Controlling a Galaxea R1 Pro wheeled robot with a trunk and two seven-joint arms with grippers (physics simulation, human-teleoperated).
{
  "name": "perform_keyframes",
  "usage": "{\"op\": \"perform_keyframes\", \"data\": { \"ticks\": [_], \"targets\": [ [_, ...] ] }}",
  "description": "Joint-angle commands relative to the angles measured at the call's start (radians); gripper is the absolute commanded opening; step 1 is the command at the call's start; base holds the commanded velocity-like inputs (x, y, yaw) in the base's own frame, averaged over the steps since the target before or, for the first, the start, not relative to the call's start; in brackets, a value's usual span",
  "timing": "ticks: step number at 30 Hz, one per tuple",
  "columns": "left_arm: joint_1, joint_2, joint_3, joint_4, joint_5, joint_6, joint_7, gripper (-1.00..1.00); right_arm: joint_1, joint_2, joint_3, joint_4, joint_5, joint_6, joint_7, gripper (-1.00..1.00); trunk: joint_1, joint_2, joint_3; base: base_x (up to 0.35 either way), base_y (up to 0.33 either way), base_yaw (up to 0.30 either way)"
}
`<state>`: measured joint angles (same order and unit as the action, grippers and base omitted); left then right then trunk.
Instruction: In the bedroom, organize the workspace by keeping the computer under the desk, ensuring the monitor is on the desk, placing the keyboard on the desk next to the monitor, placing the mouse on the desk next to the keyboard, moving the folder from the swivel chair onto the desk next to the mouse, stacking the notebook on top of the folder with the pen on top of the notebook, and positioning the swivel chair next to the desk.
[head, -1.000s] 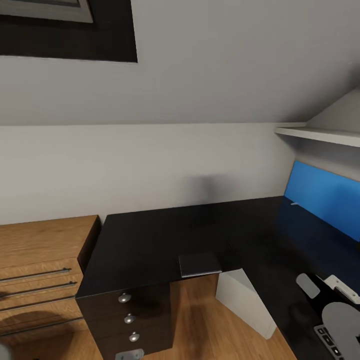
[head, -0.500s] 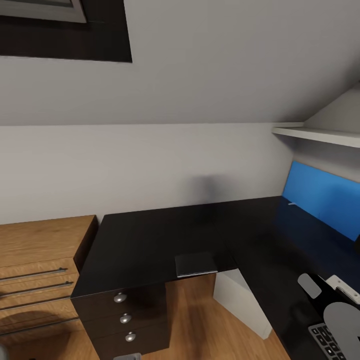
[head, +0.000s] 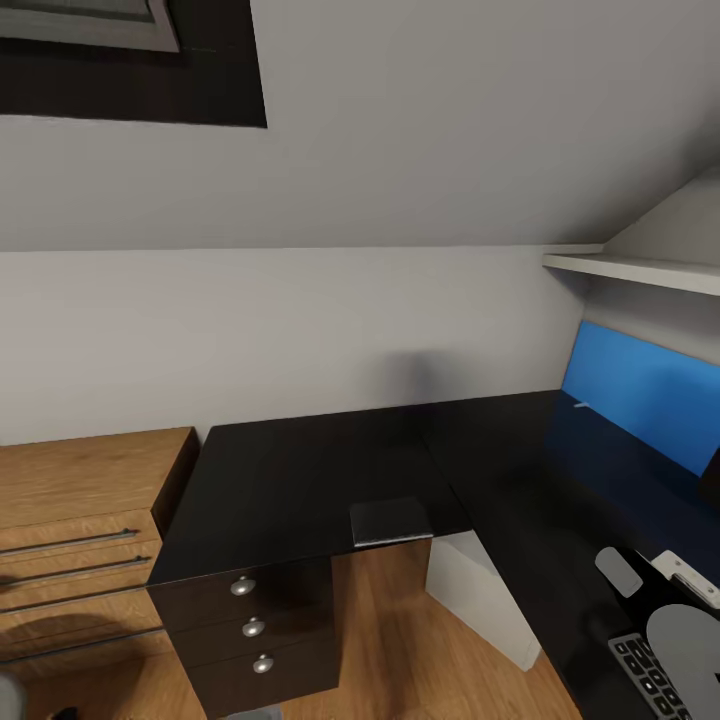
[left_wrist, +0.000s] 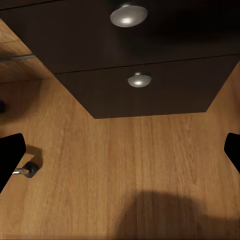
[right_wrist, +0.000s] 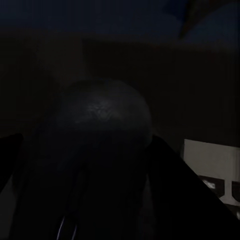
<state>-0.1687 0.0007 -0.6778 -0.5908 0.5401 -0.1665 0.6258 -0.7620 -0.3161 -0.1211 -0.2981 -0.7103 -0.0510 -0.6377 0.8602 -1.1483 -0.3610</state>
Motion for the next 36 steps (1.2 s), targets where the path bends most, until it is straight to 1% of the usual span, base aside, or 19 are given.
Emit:
{"op": "perform_keyframes", "data": {
  "ticks": [1, 16, 17, 36],
  "targets": [
    [-0.002, 0.001, -0.008, 0.0, 0.011, -0.007, 0.006, 1.0, 0.0, 0.0, 0.001, -0.001, -0.014, -0.008, -0.002, -1.0, 0.0, -0.001, -0.001, -0.017, 0.0, 0.0],
    [-0.002, 0.001, -0.008, 0.0, 0.011, -0.007, 0.006, 1.0, 0.0, 0.003, 0.003, -0.001, -0.014, -0.009, -0.002, -1.0, 0.0, -0.001, -0.001, -0.002, 0.0, 0.0],
    [-0.002, 0.001, -0.008, 0.0, 0.011, -0.007, 0.006, 1.0, 0.0, 0.003, 0.003, -0.001, -0.014, -0.009, -0.002, 1.0, 0.0, -0.001, -0.001, 0.0, 0.0, 0.0],
    [-0.002, 0.001, -0.008, 0.0, 0.011, -0.007, 0.006, 1.0, 0.0, 0.003, 0.003, -0.003, -0.014, -0.01, 0.0, 1.0, 0.0, -0.001, -0.001, 0.0, 0.0, 0.0]
  ]
}}
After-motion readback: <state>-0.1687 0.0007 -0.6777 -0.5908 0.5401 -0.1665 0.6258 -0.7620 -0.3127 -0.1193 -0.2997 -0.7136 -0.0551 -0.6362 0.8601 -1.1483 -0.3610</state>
